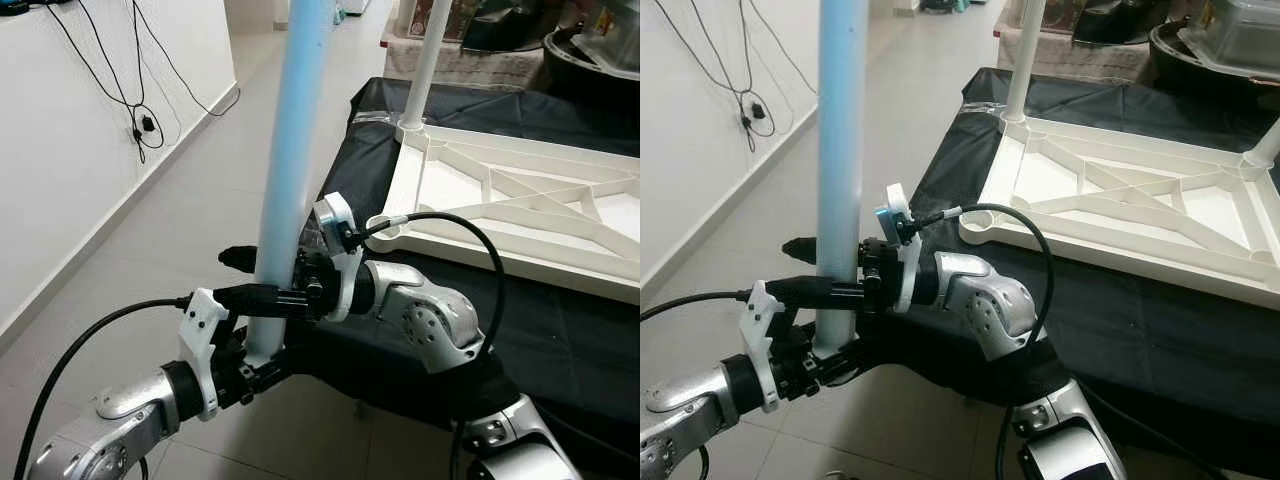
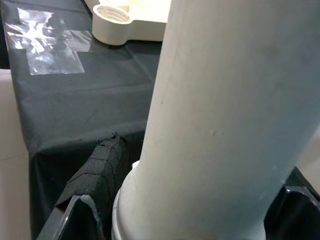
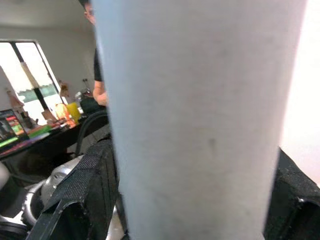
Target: Building children table
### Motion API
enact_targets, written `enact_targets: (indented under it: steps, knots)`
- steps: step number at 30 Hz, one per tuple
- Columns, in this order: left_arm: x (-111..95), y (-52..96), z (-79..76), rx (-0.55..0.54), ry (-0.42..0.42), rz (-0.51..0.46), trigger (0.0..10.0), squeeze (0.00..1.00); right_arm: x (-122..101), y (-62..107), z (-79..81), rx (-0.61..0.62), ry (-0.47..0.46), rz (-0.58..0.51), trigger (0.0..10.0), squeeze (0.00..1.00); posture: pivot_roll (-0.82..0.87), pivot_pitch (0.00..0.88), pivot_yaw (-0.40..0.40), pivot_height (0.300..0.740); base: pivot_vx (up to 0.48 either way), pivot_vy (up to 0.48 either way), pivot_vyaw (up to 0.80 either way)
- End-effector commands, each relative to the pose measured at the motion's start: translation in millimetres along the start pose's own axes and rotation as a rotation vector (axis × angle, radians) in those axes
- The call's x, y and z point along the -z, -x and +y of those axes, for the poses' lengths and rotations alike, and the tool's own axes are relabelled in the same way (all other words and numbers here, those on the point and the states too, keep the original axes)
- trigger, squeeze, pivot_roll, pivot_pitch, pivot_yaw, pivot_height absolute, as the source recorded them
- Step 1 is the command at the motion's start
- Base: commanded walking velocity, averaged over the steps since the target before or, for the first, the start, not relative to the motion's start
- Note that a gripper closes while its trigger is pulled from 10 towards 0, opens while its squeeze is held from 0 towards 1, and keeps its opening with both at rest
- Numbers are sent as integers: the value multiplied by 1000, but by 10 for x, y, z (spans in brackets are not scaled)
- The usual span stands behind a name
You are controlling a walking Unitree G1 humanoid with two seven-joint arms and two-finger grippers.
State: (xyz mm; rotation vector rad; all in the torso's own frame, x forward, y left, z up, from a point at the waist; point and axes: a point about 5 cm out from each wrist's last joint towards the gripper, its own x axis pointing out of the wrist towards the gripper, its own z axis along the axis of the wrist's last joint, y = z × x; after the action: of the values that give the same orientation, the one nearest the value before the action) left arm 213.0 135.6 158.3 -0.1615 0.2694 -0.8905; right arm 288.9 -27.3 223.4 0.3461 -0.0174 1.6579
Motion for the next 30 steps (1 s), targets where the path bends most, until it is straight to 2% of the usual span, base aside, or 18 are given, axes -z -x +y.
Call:
enact_targets:
  steps: [1, 4, 5, 6, 7, 26, 27, 30]
  knots:
    - [47, -18, -56, 26, 27, 14, 10000, 0, 32, -30, -2, 0, 5, 24, 10000, 0, 117, 124, 5, 740, 0, 0, 0]
    - [47, -23, -60, 25, 29, 12, 10000, 0, 31, -23, -10, 8, 7, 28, 10000, 0, 114, 127, 4, 740, 0, 0, 0]
    - [49, -27, -64, 26, 32, 12, 10000, 0, 26, -22, -13, 11, 11, 26, 5961, 0, 114, 127, 4, 740, 0, 0, 0]
    - [52, -29, -66, 25, 34, 12, 10000, 0, 22, -21, -18, 16, 13, 22, 4431, 0, 114, 127, 4, 740, 0, 0, 0]
    - [56, -29, -69, 26, 34, 13, 10000, 0, 21, -21, -23, 20, 13, 21, 0, 0, 114, 127, 4, 740, 0, 0, 0]
    - [83, -3, -44, 0, 52, 32, 10000, 0, 31, -27, -36, 29, 10, 4, 0, 0, 113, 128, 1, 740, 0, 0, 0]
    - [86, -9, -42, -6, 49, 31, 10000, 1000, 29, -27, -43, 33, 9, 0, 0, 0, 114, 126, 1, 740, 0, 0, 0]
    - [85, -13, -41, -12, 45, 24, 10000, 1000, 19, -23, -52, 37, 8, -5, 0, 0, 114, 126, 1, 740, 0, 0, 0]
